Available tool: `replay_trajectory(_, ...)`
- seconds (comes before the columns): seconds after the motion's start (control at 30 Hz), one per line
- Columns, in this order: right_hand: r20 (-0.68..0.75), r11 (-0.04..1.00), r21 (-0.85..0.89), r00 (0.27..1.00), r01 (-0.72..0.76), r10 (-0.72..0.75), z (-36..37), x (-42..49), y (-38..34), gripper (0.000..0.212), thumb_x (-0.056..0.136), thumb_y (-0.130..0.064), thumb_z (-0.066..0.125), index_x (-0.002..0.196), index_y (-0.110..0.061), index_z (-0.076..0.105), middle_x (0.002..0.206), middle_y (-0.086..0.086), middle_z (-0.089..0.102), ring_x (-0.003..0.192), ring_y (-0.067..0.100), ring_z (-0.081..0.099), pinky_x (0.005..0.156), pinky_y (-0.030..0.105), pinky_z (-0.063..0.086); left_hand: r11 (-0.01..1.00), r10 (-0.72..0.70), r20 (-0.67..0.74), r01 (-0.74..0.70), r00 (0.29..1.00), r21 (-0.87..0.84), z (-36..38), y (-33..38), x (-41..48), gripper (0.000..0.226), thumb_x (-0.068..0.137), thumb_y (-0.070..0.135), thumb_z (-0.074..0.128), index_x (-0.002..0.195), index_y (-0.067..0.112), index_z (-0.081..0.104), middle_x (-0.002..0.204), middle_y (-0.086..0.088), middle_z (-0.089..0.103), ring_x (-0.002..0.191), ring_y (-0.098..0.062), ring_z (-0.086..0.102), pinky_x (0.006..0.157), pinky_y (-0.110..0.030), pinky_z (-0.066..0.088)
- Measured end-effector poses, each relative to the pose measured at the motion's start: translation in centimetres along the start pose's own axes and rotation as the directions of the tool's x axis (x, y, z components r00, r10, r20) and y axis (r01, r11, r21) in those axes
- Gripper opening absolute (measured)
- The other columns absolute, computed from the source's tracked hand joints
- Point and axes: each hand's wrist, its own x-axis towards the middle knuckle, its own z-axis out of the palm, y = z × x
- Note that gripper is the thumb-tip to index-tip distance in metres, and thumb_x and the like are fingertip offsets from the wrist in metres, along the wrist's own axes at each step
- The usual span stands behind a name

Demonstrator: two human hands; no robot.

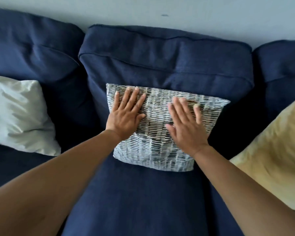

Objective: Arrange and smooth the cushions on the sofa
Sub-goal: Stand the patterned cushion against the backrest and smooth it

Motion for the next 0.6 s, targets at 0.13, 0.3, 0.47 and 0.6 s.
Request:
replay_trajectory(0.13,0.181,0.974,-0.071,0.957,-0.217,0.226,0.2,-1.6,2.8,0.07,0.102,-0.058,-0.002,0.16,-0.02,-0.006,0.168,0.001,-0.016,0.153,0.018,-0.019,0.119,0.047,-0.02,0.966,-0.254,0.129,0.244,0.958,0.089,-0.8,-2.3,-0.1,0.067,0.1,0.06,-0.005,0.158,0.028,-0.017,0.166,-0.008,-0.024,0.152,-0.03,-0.025,0.121,-0.058,-0.014)
replay_trajectory(0.3,0.189,0.909,-0.012,0.892,-0.417,0.411,-3.5,-2.6,4.8,0.075,0.101,-0.058,0.005,0.161,-0.012,0.005,0.169,0.006,-0.006,0.155,0.022,-0.011,0.12,0.051,-0.01,0.956,-0.293,0.163,0.285,0.942,0.072,-4.4,-2.9,-0.8,0.07,0.102,0.059,0.003,0.161,0.022,-0.009,0.165,-0.012,-0.025,0.152,-0.032,-0.024,0.121,-0.06,-0.01)
replay_trajectory(0.47,0.171,0.844,0.188,0.863,-0.501,0.475,-8.2,-4.2,4.2,0.065,0.104,-0.051,0.026,0.158,-0.016,0.024,0.168,0.008,0.01,0.155,0.024,0.009,0.118,0.057,0.014,0.956,-0.22,0.18,0.249,0.959,-0.157,-9.1,2.2,-2.1,0.067,0.106,0.052,0.021,0.162,0.019,0.005,0.168,-0.013,-0.014,0.155,-0.03,-0.015,0.124,-0.053,-0.007)
replay_trajectory(0.6,0.17,0.771,0.253,0.812,-0.584,0.559,-11.0,-6.8,5.2,0.054,0.104,-0.041,0.041,0.151,-0.014,0.041,0.164,0.012,0.025,0.15,0.029,0.025,0.112,0.054,0.022,0.917,-0.111,0.158,0.163,0.981,-0.364,-11.6,8.3,-3.0,0.057,0.106,0.043,0.036,0.159,0.024,0.025,0.169,-0.008,0.012,0.156,-0.025,0.005,0.126,-0.047,0.002)
